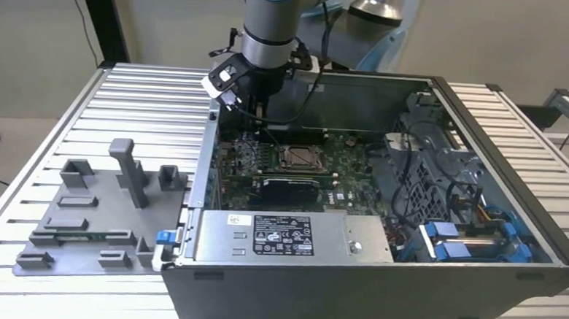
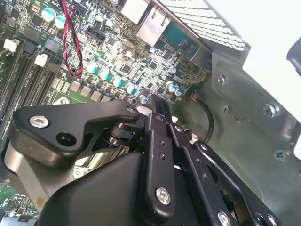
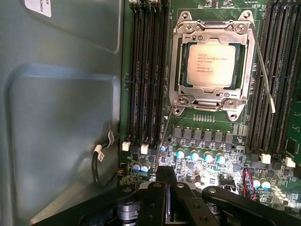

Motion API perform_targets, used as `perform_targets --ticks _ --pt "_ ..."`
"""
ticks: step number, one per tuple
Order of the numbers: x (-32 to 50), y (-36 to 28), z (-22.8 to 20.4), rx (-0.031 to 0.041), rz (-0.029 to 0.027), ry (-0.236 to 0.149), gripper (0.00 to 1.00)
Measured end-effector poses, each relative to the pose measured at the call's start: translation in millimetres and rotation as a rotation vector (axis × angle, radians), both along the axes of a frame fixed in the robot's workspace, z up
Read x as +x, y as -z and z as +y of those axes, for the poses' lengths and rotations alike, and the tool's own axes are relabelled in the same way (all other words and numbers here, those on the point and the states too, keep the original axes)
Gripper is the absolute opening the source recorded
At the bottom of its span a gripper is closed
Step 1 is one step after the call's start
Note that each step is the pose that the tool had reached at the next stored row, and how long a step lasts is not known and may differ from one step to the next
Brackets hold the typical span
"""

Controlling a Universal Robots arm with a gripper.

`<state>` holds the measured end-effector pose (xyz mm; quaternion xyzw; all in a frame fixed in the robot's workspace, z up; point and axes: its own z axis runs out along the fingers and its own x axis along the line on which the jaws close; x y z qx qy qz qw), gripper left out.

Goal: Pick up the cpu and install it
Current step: 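Close the cpu cover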

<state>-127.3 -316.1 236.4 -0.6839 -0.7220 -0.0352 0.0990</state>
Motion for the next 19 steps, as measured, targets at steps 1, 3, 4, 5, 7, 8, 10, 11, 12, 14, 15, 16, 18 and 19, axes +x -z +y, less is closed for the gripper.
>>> perform_targets --ticks 1,3,4,5,7,8,10,11,12,14,15,16,18,19 --pt "0.2 0.0 0.0 -0.0001 0.0002 0.0 0.0" --pt "1.9 0.0 0.1 0.0 0.0001 0.0 0.0" --pt "3.1 0.0 0.0 0.0001 -0.0001 0.0 0.0" --pt "4.5 0.0 0.0 0.0 0.0 0.0 0.0" --pt "7.5 0.0 0.0 0.0 0.0 0.0 0.0" --pt "9.3 0.0 0.0 0.0 0.0 0.0 0.0" --pt "13.0 0.0 0.0 0.0001 -0.0001 0.0 0.0" --pt "14.9 0.0 0.0 0.0001 -0.0001 0.0 0.0" --pt "16.9 0.0 0.0 0.0002 0.0 0.0 0.0" --pt "21.0 0.0 0.0 0.0006 0.0 0.0 0.0" --pt "23.3 0.0 0.0 0.0009 0.0 0.0 0.0" --pt "25.3 0.0 0.0 0.0013 0.0 0.0 0.0" --pt "27.0 -0.2 0.0 0.0014 0.0 0.0 0.0" --pt "27.0 -0.3 0.0 0.0016 -0.0001 0.0 0.0"
